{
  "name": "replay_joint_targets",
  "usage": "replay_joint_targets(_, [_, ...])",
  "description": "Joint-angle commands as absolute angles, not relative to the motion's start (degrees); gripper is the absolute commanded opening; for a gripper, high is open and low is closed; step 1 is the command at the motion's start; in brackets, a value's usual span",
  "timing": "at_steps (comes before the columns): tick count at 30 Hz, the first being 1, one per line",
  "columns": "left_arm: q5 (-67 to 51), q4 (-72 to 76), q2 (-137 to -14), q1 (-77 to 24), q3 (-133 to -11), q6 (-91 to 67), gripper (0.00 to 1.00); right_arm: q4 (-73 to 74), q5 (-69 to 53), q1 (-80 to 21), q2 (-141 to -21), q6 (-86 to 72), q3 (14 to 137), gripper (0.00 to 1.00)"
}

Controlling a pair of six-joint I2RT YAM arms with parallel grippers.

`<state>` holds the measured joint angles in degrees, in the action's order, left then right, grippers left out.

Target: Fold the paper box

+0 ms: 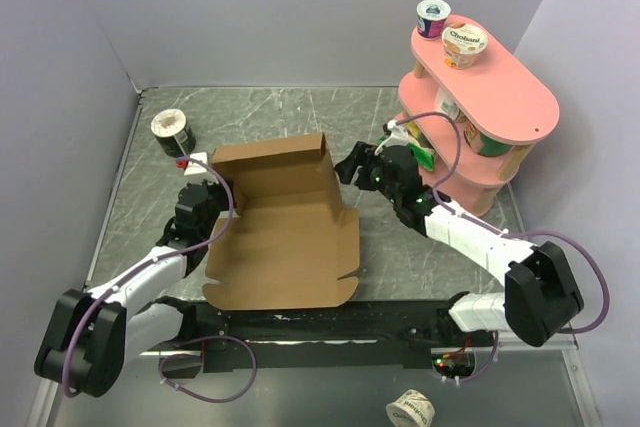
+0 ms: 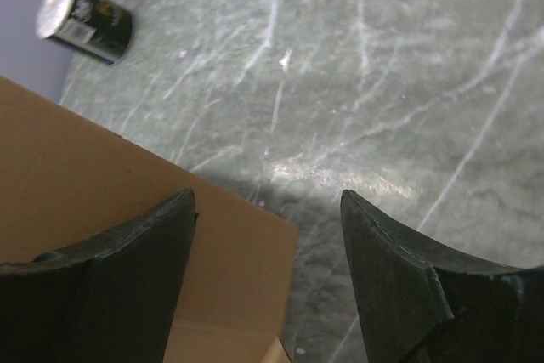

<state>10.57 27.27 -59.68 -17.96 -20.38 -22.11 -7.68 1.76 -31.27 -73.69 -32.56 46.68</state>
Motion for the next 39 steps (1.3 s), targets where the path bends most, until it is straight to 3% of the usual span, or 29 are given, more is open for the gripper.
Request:
replay_joint_targets(1, [10.81,33.13,-61.43,-19.42,-21.98,-23.64,0.12,-14.32,10.20,-34.01,-75.14,-39.37,46.49,0.77])
replay_joint_targets(13, [7.21,28.74,-64.34,-19.42,-24.08,-22.41,0.14,-37.25,-12.10,-34.10,-80.24,-32.70,39.12,0.83])
replay_joint_targets(19, [6.33,25.14,-64.69,-18.20,-25.93,-22.41,0.14,-44.45,-17.04,-34.10,-78.49,-30.50,34.19,0.82])
replay_joint_targets(25, [0.63,24.43,-64.16,-16.18,-26.02,-21.45,0.14,-48.42,-24.07,-33.66,-76.20,-31.28,31.56,0.75])
replay_joint_targets(39, [-2.46,25.57,-63.46,-14.41,-25.31,-22.33,0.14,-52.40,-33.31,-33.57,-71.63,-34.64,29.62,0.73])
